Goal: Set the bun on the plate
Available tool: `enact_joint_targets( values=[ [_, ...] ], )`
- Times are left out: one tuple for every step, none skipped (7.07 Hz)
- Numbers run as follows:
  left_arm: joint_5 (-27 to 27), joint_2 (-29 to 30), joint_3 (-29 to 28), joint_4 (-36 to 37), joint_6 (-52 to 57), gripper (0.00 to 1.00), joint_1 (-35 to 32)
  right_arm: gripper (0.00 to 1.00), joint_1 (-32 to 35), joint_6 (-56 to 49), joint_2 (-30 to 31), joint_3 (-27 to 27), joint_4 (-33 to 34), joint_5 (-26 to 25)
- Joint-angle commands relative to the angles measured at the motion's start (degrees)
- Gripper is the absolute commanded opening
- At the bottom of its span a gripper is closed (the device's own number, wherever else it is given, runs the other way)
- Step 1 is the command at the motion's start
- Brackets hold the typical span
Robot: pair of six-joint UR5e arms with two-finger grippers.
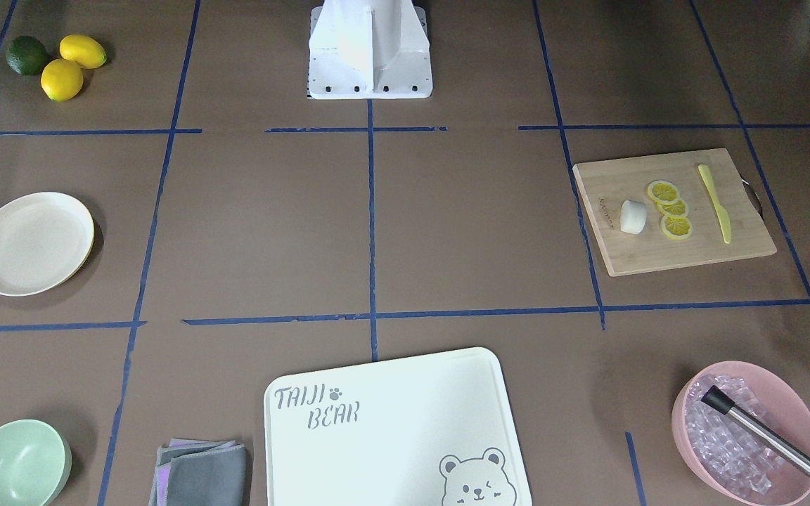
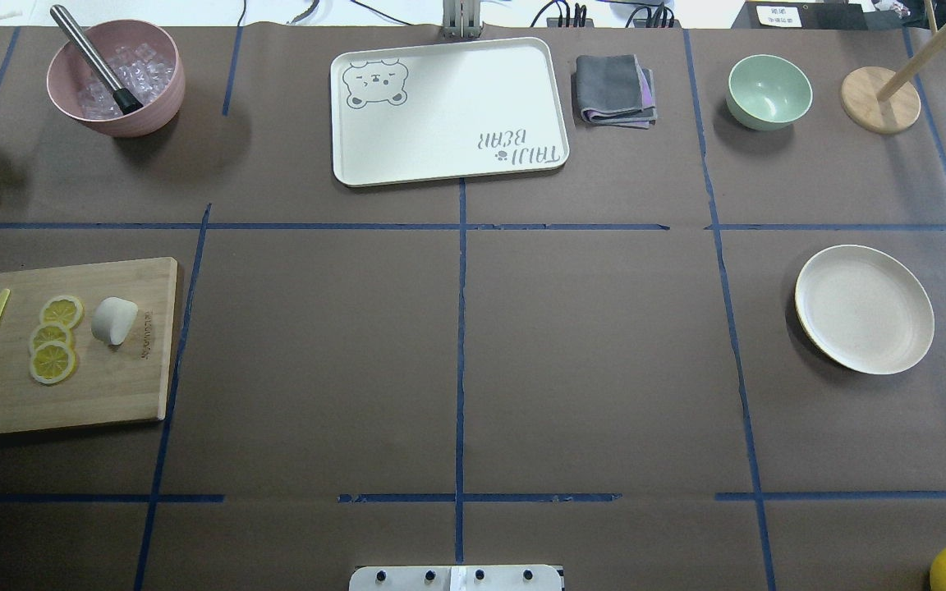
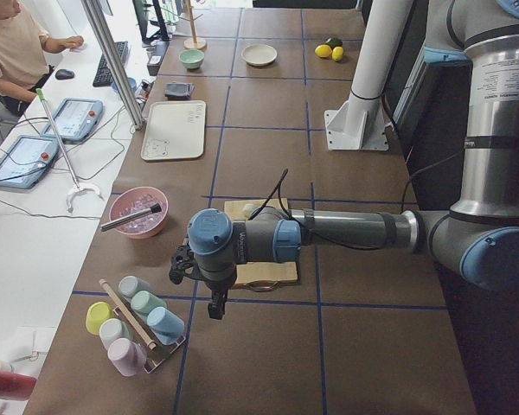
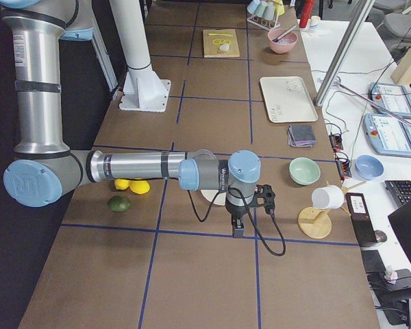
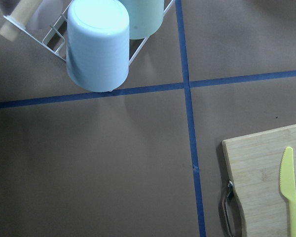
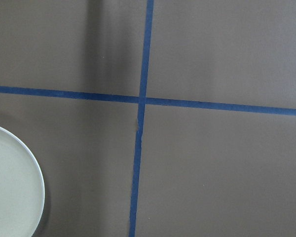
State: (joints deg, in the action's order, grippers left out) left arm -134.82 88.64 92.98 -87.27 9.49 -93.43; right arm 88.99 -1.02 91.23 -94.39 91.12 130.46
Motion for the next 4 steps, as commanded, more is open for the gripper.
enact_joint_targets(
  values=[
    [0.0, 0.0, 0.2, 0.1, 0.0, 1.0, 0.0, 1.0, 0.4, -3.8, 1.6, 1.0, -1.5, 0.0],
    [0.1, 0.1, 0.0, 0.1, 0.0, 1.0, 0.0, 1.0, 0.4, -3.0, 1.6, 1.3, -1.5, 0.5],
    [0.1, 0.1, 0.1, 0.1, 0.0, 1.0, 0.0, 1.0, 0.4, -2.6, 1.8, 1.1, -1.7, 1.7],
    [0.1, 0.1, 0.1, 0.1, 0.0, 1.0, 0.0, 1.0, 0.4, 3.5, 1.6, 0.4, -1.7, 2.1]
  ],
)
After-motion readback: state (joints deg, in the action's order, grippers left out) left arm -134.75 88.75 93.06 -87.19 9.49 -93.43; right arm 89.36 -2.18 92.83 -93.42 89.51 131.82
